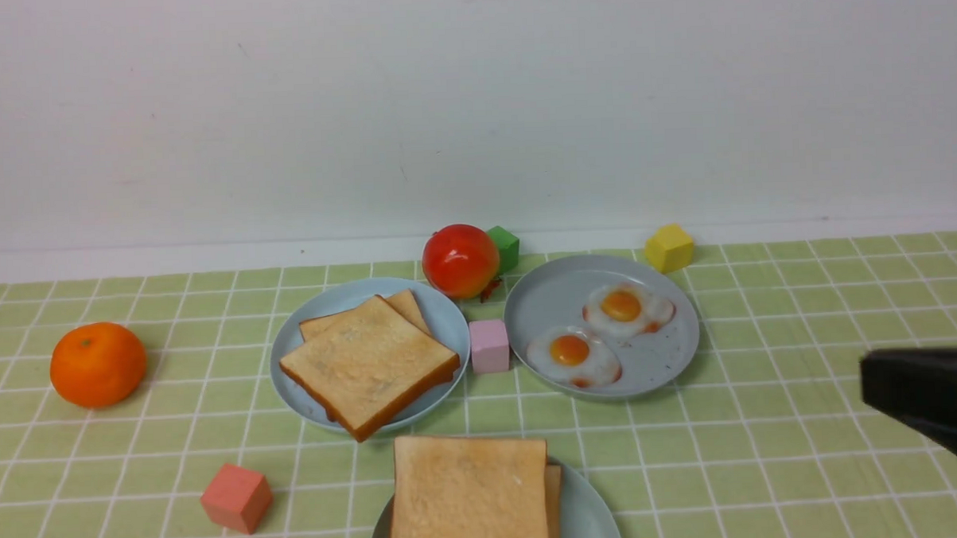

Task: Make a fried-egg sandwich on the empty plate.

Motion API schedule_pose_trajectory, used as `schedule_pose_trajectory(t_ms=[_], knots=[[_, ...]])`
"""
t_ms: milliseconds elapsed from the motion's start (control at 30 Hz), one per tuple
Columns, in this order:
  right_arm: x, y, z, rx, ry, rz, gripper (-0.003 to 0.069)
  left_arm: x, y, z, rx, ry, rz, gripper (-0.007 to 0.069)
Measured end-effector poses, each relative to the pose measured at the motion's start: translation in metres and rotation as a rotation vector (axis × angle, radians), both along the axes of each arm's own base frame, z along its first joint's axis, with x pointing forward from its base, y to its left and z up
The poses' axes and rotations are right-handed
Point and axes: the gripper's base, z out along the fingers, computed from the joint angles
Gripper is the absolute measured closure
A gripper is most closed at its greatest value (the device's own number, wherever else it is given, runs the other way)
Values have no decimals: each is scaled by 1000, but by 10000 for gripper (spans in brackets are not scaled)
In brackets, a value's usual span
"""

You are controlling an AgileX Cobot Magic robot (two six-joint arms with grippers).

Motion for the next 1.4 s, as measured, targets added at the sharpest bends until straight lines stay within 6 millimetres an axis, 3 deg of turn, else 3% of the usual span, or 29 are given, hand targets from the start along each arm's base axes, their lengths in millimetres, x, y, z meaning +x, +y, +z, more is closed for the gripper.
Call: schedule_pose_trajectory(t_ms=[67, 167, 400, 567, 967, 1100, 1267, 1400], knots=[[-16, -10, -13, 6, -46, -9, 666, -17, 14, -3, 20, -13, 77, 634], [-33, -21, -26, 11, -94, -13, 662, -29, 27, -7, 10, 26, 214, 638], [-51, -31, -36, 18, -149, -10, 659, -24, 44, -8, 72, -90, 381, 638], [-54, -32, -38, 8, -135, -2, 657, -18, 45, -1, 40, -178, 419, 638], [-54, -32, -39, 5, -129, -1, 648, -17, 46, -1, 42, -191, 425, 638], [-54, -32, -39, 5, -129, -1, 643, -9, 47, -6, 36, -310, 460, 638], [-54, -32, -39, 2, -130, -1, 638, 5, 53, -33, 49, -504, 623, 638], [-54, -32, -39, 2, -130, -1, 634, 15, 60, -86, 148, -512, 785, 638]])
